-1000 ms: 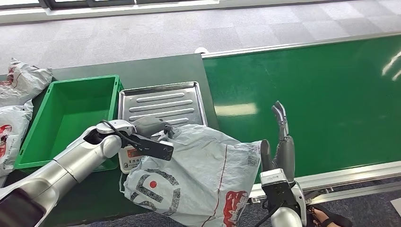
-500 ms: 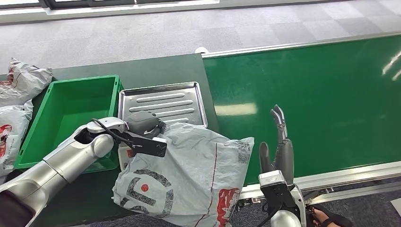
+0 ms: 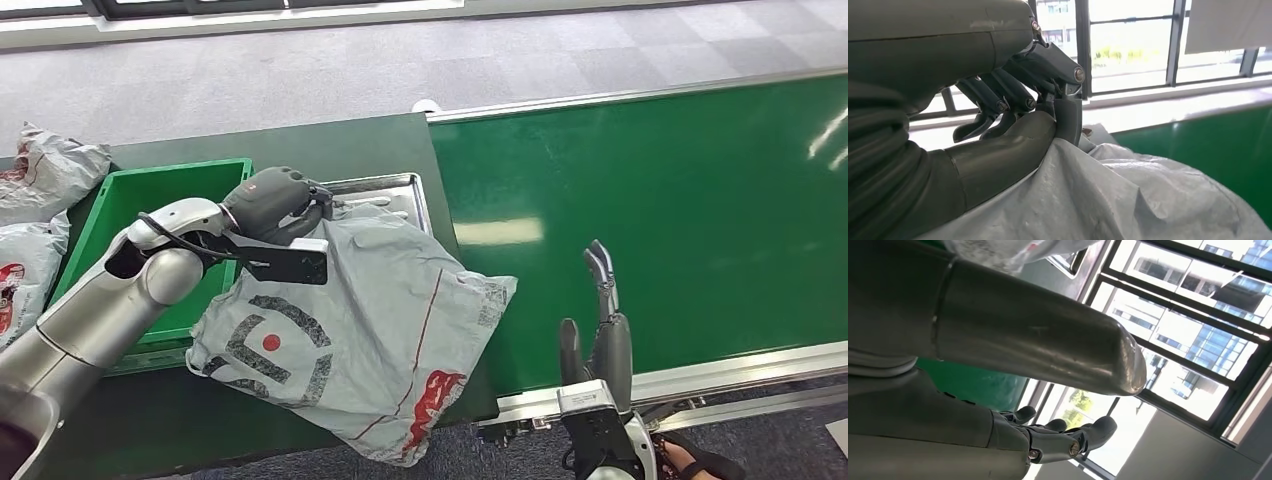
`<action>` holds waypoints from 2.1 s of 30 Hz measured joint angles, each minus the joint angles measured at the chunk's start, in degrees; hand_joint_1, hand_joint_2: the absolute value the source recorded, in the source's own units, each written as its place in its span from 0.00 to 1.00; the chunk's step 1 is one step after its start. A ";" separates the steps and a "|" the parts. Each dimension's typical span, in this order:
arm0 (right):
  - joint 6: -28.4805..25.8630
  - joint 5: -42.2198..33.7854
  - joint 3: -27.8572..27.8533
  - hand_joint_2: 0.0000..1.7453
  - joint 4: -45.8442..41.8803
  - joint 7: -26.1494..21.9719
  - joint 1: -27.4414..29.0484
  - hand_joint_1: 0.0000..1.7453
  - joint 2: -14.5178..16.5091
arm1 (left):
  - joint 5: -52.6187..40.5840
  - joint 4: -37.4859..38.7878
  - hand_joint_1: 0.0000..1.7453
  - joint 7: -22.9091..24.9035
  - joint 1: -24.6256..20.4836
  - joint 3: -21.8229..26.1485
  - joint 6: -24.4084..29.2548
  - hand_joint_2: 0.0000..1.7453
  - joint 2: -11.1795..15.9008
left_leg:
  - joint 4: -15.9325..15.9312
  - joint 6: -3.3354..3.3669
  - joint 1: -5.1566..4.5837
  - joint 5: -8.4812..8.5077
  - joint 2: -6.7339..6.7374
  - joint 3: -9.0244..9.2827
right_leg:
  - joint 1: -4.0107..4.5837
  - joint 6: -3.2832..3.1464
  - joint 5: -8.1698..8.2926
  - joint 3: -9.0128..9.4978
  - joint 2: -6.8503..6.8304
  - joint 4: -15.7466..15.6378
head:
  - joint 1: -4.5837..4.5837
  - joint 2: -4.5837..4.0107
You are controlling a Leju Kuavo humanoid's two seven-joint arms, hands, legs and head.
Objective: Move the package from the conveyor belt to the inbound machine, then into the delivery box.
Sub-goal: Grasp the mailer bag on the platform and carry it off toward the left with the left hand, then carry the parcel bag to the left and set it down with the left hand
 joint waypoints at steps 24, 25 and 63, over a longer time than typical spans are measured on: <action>-0.02 -0.40 -1.91 0.00 -3.42 1.64 2.48 0.00 0.00 | -16.07 15.60 1.00 13.39 -25.56 17.19 21.07 1.00 2.52 | -0.01 -0.02 0.07 0.07 0.08 -0.09 | 0.06 -0.03 0.03 -0.11 0.08 0.03 | -0.01 0.00; -0.10 -0.26 -1.91 0.00 -3.45 1.81 2.47 0.00 -0.01 | -16.81 17.78 1.00 13.93 -26.35 18.03 22.40 1.00 2.84 | -0.02 -0.02 0.08 0.07 0.08 -0.09 | 0.06 -0.03 0.03 -0.10 0.08 0.04 | -0.01 0.00; -3.76 1.03 2.09 0.00 -0.35 3.41 2.17 0.00 -2.04 | -3.43 31.28 0.00 -0.59 9.98 47.16 35.33 0.00 10.45 | -0.08 -0.13 0.00 0.08 0.20 0.00 | 0.03 -0.18 -0.03 -0.22 0.20 0.02 | -0.02 0.00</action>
